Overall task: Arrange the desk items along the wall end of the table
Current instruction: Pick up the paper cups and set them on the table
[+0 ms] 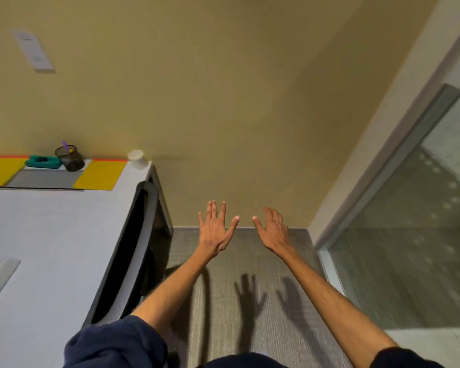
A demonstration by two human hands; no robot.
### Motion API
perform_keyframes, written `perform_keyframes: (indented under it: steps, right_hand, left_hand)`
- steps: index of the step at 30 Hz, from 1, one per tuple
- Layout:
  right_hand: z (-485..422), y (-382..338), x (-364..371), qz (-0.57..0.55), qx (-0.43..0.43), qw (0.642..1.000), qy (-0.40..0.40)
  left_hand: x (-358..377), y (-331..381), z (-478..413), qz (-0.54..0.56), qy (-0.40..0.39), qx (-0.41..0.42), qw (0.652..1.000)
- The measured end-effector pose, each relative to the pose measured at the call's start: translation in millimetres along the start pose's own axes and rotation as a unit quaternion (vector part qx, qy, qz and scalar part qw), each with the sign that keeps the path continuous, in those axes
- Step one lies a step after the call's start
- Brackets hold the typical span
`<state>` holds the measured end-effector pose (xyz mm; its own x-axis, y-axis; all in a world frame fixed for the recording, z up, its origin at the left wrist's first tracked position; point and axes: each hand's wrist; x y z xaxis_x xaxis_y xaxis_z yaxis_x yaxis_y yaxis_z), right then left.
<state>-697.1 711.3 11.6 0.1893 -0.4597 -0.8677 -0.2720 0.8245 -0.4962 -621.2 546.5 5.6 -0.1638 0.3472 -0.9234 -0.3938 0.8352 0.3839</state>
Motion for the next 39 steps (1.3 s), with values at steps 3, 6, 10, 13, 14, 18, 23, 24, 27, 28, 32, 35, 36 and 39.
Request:
perform_keyframes:
  steps: [3,6,10,13,14,18,23,24,27,28,32,35,36,39]
  right_hand:
    - [-38,-21,14,0.001,-0.027,0.999,-0.021]
    - [-77,-40,29,-0.005,-0.052,0.998,-0.039]
    - [-136,-66,49,-0.008,-0.100,0.993,-0.065]
    - [-184,-87,58,-0.012,-0.128,0.988,-0.084]
    - [-201,-94,61,-0.015,-0.137,0.986,-0.089]
    - [-267,-122,68,-0.028,-0.168,0.979,-0.114]
    - [-324,-152,84,-0.028,-0.200,0.969,-0.146]
    - [-330,-158,88,-0.029,-0.208,0.965,-0.154]
    - [-344,-179,102,-0.036,-0.239,0.954,-0.177]
    - [-348,-186,106,-0.040,-0.246,0.951,-0.184]
    - [-365,-215,124,-0.040,-0.273,0.938,-0.208]
    - [-376,-241,139,-0.041,-0.290,0.931,-0.218]
    - [-379,-249,144,-0.039,-0.297,0.928,-0.221]
    - [-391,-274,160,-0.036,-0.308,0.922,-0.230]
  left_hand:
    - [-8,-23,-28,-0.002,0.012,-0.039,0.999]
    - [-11,-42,-57,-0.011,0.017,-0.067,0.998]
    - [-14,-58,-105,-0.003,0.034,-0.112,0.993]
    - [-19,-68,-141,0.007,0.045,-0.143,0.989]
    - [-21,-73,-153,0.008,0.050,-0.155,0.987]
    - [-30,-90,-202,0.012,0.062,-0.210,0.976]
    - [-40,-110,-239,0.018,0.081,-0.276,0.958]
    - [-41,-114,-242,0.018,0.082,-0.291,0.953]
    - [-49,-127,-253,0.013,0.096,-0.325,0.941]
    - [-52,-132,-257,0.015,0.102,-0.336,0.936]
    - [-60,-152,-269,0.024,0.128,-0.368,0.920]
    - [-68,-173,-283,0.037,0.137,-0.394,0.908]
    - [-71,-181,-288,0.039,0.138,-0.400,0.905]
    - [-80,-206,-305,0.044,0.137,-0.410,0.901]
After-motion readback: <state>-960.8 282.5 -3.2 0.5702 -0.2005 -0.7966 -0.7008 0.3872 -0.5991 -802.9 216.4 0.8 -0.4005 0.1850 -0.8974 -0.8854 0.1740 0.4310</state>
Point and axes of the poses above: each hand's wrist, its own z-axis away from the middle knuckle, its own x-axis out of the palm, y = z × x, and after that the axes turned 6 degrees about y, right-handed
